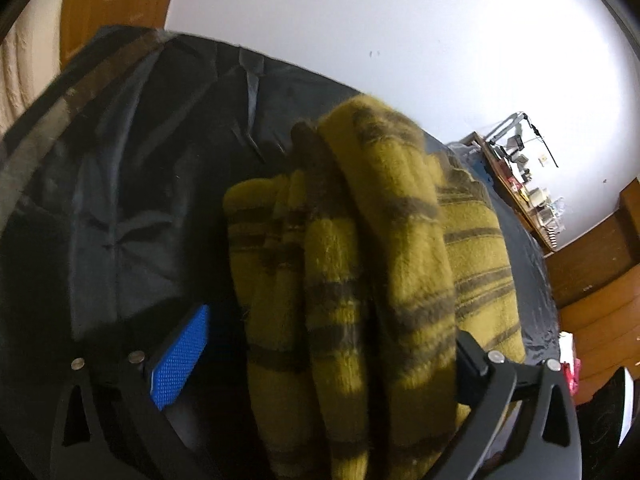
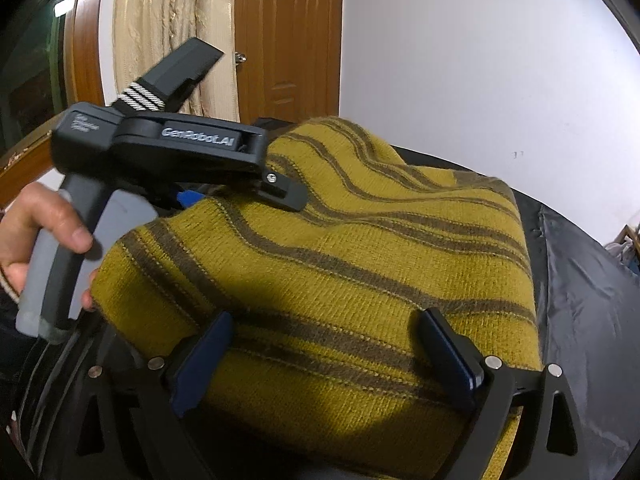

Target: Fold clothes

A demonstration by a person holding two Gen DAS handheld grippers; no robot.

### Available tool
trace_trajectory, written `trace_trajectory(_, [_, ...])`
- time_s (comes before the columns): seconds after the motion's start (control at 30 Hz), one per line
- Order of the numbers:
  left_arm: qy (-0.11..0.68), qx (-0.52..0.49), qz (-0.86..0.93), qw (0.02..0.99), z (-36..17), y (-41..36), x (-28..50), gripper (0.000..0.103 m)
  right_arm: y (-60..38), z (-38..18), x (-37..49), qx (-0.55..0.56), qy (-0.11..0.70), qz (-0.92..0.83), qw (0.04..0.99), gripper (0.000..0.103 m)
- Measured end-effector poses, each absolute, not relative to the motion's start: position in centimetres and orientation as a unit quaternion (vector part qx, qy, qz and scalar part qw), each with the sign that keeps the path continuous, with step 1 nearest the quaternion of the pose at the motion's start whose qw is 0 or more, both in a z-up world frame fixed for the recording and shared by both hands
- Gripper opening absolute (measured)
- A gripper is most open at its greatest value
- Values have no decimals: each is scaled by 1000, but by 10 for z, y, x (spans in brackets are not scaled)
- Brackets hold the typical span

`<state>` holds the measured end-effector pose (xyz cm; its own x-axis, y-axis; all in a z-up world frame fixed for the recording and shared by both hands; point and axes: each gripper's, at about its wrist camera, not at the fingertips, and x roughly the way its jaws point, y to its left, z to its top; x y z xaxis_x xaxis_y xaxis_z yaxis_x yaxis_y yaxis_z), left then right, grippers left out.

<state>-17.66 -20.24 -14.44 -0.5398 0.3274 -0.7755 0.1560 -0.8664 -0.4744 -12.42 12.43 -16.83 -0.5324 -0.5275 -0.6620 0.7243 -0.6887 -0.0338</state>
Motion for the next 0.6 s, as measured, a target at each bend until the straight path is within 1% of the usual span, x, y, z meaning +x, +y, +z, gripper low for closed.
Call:
trace_trajectory(0.3, [-251,-476,837,94,-145,-195,-187,102,121,-169,-127,321,150,-859,370,100])
trace_trajectory(0.37, [-243,-471,842,98,-144,-192,-185,99,123,-169,-128,320,145,-858,375,100])
trace_trajectory(0.43, [-237,-468,846,100,-144,-190,-182,92,126,-168,-129,318,135,-856,384,100])
trace_trajectory(0.53, [-240,-461,848,106,-145,-192,-180,90,142,-159,-133,320,107,-845,414,100])
trace_trajectory(0.6, [-239,-457,850,108,-145,-192,-181,89,163,-146,-141,315,69,-855,406,100])
